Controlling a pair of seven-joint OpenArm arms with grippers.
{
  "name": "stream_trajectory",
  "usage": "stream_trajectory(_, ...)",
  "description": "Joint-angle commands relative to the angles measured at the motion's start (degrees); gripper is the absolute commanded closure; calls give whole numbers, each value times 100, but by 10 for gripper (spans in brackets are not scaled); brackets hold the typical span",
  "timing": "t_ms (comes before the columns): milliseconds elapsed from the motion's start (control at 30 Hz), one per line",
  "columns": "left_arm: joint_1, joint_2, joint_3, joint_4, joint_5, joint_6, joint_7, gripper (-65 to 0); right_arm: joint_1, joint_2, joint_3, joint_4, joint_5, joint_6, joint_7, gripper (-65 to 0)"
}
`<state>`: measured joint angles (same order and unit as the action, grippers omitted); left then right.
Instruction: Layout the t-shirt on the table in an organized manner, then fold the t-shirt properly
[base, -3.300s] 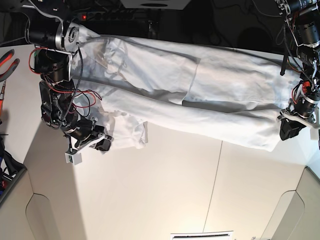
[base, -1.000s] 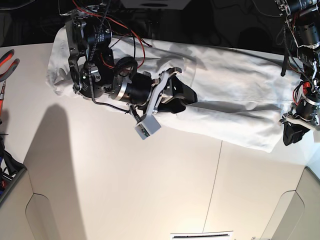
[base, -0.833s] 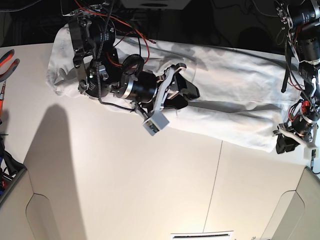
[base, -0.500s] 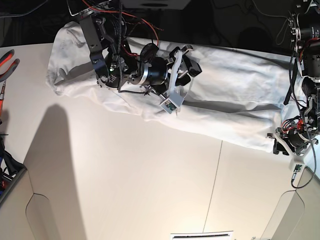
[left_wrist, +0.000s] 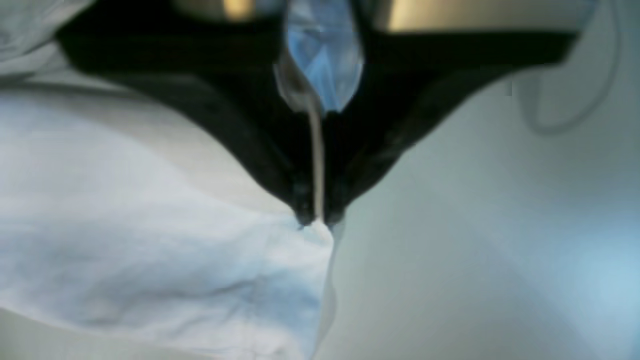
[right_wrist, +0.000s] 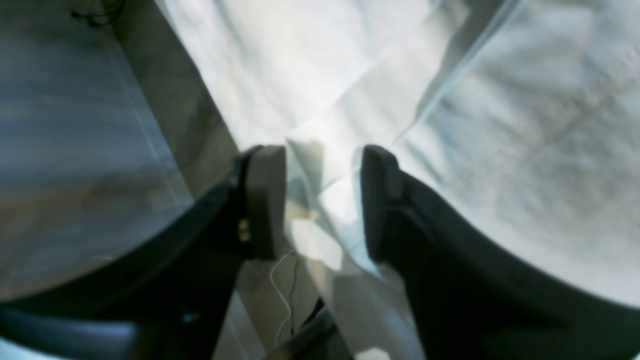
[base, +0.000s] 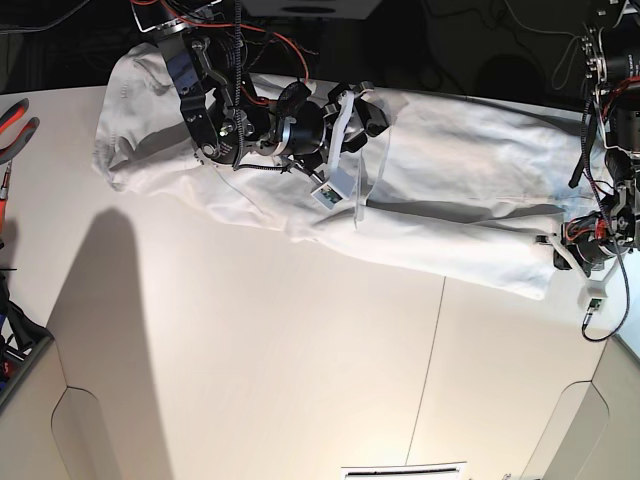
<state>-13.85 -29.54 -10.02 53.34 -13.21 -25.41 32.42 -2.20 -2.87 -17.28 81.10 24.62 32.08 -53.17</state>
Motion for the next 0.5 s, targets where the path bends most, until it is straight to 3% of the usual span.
stream_trajectory(0, -120, -181, -28, 175, 13, 28, 7, 0, 74, -44, -4, 74, 105, -24, 85, -250)
stream_trajectory(133, -120, -262, -28, 461, -68, 15, 365, 0, 74, -46, -4, 74, 105, -39, 85, -250)
stream_trajectory(300, -120, -319, -28, 807, -601, -278, 949, 0, 74, -46, -4, 74, 83, -44, 87, -250)
stream_trajectory(467, -120, -319, -28, 1241, -949, -293, 1628, 0, 74, -46, -4, 74, -179, -234, 90, -250)
